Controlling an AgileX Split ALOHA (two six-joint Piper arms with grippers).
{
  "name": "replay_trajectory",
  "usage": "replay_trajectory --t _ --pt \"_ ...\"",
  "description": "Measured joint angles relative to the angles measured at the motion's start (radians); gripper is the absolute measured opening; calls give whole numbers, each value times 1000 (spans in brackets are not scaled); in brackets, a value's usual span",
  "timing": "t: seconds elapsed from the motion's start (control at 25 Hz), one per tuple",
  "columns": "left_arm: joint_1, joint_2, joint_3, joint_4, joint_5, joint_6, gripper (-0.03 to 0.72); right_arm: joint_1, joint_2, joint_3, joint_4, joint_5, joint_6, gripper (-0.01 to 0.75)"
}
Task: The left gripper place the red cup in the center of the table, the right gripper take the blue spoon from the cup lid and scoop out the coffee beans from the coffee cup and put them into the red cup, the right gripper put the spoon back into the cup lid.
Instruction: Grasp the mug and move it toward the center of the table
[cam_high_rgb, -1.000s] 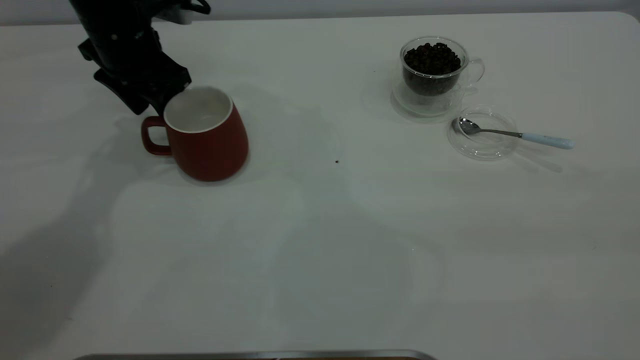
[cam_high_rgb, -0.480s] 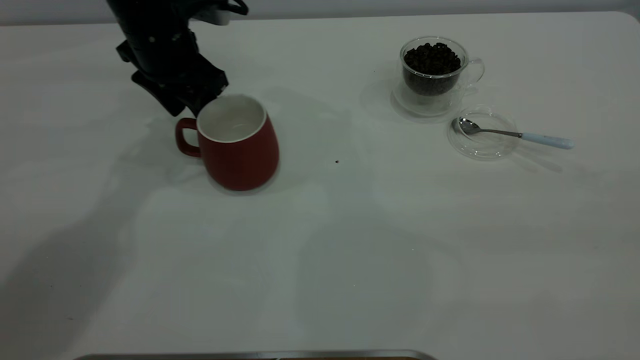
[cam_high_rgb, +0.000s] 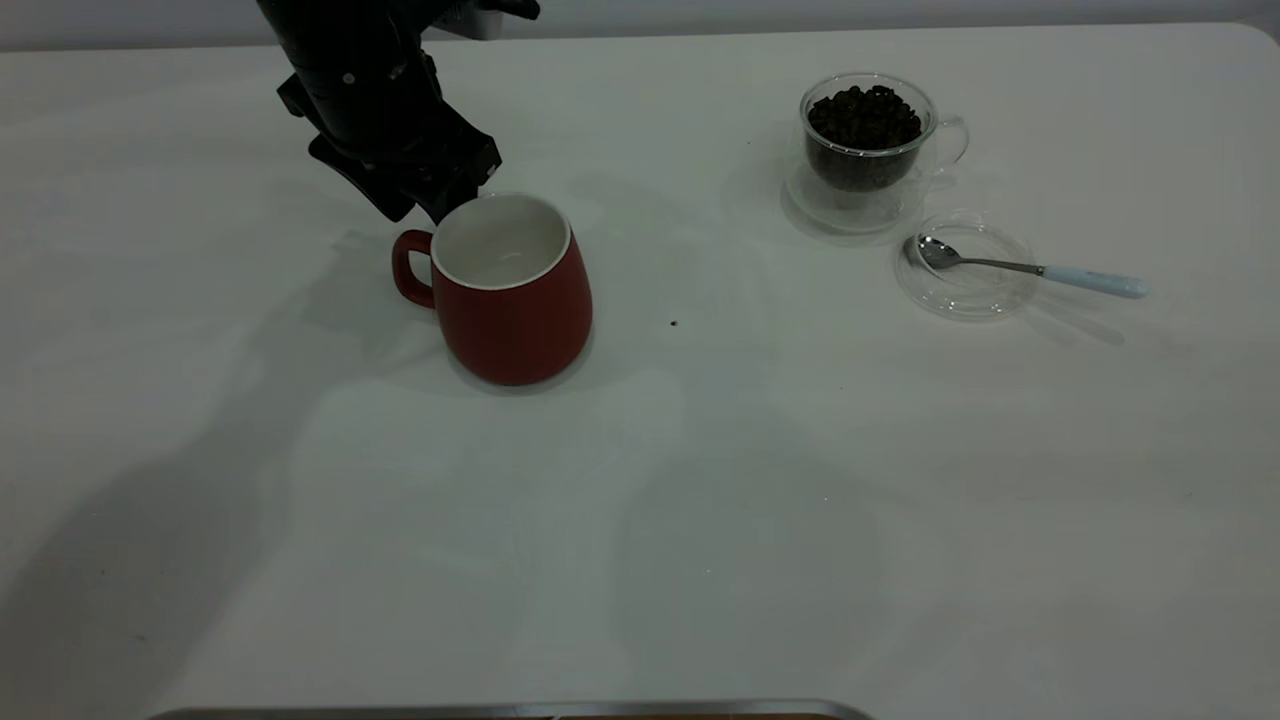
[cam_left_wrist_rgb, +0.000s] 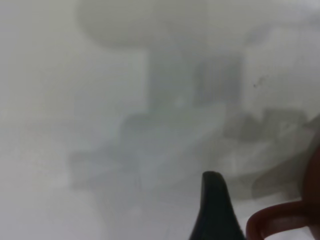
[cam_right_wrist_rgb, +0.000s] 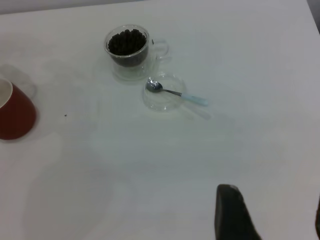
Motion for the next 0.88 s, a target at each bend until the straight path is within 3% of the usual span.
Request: replay_trajectory --t 0.28,0.6,0.88 --pt "0 -102 -38 0 103 2 590 0 0 0 0 0 0 437" --pt "-25 -137 -38 1 473 62 588 0 0 0 0 0 0 437" --pt "-111 -137 -9 0 495 76 544 0 0 0 0 0 0 437"
